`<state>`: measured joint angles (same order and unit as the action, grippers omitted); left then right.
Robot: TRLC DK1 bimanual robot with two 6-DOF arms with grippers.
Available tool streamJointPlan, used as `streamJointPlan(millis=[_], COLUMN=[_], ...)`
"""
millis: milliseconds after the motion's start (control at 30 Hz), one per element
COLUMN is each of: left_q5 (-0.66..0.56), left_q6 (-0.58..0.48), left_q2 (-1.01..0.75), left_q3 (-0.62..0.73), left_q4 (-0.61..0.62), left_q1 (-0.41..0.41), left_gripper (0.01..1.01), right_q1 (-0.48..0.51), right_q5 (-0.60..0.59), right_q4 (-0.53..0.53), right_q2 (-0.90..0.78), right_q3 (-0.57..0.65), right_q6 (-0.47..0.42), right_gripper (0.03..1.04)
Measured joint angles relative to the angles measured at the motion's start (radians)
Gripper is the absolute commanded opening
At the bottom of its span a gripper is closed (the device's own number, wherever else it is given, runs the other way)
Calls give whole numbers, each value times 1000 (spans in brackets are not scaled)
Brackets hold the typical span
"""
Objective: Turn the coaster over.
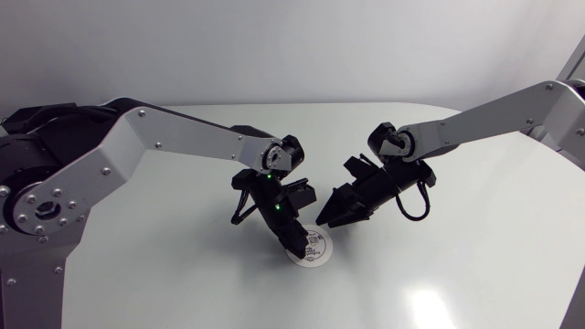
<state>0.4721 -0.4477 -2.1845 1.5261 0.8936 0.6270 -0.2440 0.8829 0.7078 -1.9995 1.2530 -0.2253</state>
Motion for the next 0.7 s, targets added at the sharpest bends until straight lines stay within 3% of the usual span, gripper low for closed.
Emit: streamJointPlan(millis=[200, 300, 433, 500, 700], left_q5=[-1, -1, 0, 0, 0], left_q6=[-5, -5, -6, -5, -5], left_q2=[72, 103, 105, 103, 75], left_q3=[-4, -4, -4, -4, -6], left_q4=[42, 46, 46, 44, 32], left_q1=[-84, -114, -114, -114, -104], left_gripper=[331, 331, 331, 331, 331], right_q1=[-18, -44, -84, -93, -85], right_q5=[-31, -63, -114, -146, -230], right_q4=[-4, -8, -31, -40, -74], right_q2=[13, 13, 13, 9, -38], right_q3=[-44, -45, -45, -45, -47], right_q6=[-25, -26, -21, -20, -1], right_gripper=[744, 572, 203, 85, 59])
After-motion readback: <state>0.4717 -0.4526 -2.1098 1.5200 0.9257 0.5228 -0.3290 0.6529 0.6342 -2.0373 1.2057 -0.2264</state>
